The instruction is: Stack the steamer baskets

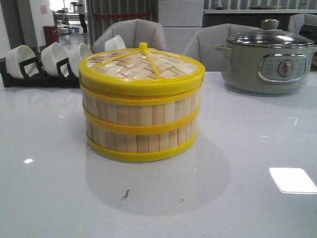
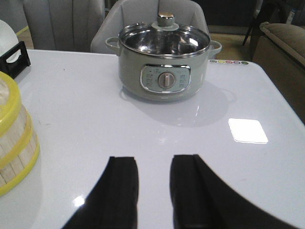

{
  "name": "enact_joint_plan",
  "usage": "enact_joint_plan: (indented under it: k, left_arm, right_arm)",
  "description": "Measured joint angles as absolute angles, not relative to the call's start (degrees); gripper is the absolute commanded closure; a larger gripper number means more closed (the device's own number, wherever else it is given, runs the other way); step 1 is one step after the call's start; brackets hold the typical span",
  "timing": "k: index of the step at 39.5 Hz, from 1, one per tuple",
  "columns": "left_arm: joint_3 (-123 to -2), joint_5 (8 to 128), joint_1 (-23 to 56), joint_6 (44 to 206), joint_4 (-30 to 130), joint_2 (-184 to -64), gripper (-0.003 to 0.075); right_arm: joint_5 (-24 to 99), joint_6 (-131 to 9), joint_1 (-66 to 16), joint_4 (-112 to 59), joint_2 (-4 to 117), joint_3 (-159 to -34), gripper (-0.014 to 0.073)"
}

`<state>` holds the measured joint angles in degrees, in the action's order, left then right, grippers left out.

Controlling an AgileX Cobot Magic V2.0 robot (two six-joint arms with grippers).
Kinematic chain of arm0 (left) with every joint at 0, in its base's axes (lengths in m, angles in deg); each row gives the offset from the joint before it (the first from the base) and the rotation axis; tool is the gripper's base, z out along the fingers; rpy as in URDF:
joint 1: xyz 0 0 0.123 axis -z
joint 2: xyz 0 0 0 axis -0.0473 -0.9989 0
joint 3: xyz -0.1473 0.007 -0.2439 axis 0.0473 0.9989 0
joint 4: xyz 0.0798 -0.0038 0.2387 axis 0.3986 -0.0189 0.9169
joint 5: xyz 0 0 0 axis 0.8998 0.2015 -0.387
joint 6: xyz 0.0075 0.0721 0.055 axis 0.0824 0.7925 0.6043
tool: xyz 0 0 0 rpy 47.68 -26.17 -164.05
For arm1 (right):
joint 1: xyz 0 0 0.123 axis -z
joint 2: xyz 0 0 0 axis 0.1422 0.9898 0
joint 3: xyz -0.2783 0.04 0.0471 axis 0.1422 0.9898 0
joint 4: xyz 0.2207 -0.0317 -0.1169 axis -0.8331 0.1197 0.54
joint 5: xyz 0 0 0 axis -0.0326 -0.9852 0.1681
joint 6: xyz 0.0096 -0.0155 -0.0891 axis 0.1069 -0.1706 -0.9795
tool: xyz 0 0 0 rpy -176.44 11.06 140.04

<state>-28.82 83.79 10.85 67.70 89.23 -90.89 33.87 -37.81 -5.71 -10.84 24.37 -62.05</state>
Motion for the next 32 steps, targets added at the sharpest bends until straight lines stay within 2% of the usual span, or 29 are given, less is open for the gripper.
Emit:
enact_joint_plan:
  k: [15,17,22,24,32]
  left_arm:
    - [-28.82,83.79,10.85,67.7,89.23,-90.89,0.0636]
    - [-28.82,83.79,10.85,67.7,89.23,-90.89,0.0636]
    - [-28.82,83.79,10.85,67.7,89.23,-90.89,0.0636]
    - [-28.82,83.79,10.85,67.7,89.23,-90.89,0.0636]
    - [-28.82,83.79,10.85,67.7,89.23,-90.89,0.0636]
  right_arm:
    - [38.9,-37.81,-5.71,-10.84,13.33,-48.13,0.0306]
    - [39.29,-37.81,-5.71,-10.84,12.84,-47.73,0.0347]
    - [40.08,-37.81,-5.71,-10.84,12.3,-47.6,0.0577]
    - [40.08,-37.81,-5.71,-10.84,12.3,-47.6,0.0543]
    - [40.08,-37.81,-5.71,-10.84,12.3,-47.6,0.0547]
